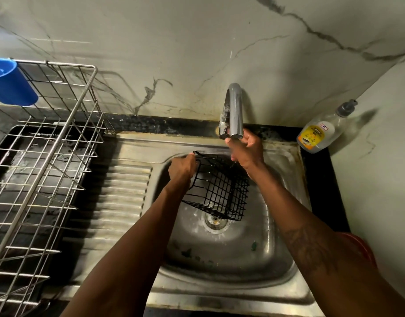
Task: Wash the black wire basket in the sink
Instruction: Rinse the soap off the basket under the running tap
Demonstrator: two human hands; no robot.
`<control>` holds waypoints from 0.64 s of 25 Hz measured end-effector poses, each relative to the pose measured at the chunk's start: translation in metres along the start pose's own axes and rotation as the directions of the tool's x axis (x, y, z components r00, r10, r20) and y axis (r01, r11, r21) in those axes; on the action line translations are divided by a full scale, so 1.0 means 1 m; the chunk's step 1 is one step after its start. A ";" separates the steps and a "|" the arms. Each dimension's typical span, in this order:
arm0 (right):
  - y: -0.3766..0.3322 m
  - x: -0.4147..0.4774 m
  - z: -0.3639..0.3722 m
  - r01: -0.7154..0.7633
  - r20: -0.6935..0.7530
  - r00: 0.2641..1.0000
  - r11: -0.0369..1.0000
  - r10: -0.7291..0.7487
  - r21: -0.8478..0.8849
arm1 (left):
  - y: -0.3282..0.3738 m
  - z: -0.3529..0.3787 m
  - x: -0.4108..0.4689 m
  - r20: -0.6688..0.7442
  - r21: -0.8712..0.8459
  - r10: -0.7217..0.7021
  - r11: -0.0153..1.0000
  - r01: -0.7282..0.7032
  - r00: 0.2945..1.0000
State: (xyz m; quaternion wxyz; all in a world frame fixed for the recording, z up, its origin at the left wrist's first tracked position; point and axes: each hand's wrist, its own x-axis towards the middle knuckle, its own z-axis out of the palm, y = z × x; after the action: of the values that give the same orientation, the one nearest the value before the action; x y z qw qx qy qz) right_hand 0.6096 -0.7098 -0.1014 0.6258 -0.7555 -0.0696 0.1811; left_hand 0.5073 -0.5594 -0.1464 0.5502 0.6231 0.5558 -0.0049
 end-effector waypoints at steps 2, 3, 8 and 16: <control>0.013 -0.009 -0.010 -0.004 -0.028 1.000 0.997 0.002 -0.076 | 0.005 0.003 -0.010 0.056 -0.079 -0.036 0.996 0.041 0.998; 0.020 -0.014 -0.016 -0.012 -0.027 1.000 0.994 0.009 -0.113 | 0.007 0.005 -0.016 0.085 -0.115 -0.052 0.991 0.062 0.995; 0.059 -0.033 -0.034 -0.065 -0.016 0.998 0.979 0.063 -0.192 | 0.007 0.003 -0.049 0.313 -0.205 -0.032 0.974 0.100 0.949; 0.079 -0.086 -0.064 -0.297 -0.169 0.946 0.950 0.278 -0.096 | -0.007 -0.046 -0.085 0.562 -0.378 0.134 0.919 0.109 0.816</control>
State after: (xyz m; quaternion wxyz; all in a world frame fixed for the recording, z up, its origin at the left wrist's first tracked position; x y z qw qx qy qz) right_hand 0.5433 -0.8133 -0.1522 0.5495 -0.8056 0.0790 0.2072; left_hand 0.4419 -0.5873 -0.0801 0.8061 0.4722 0.3481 -0.0781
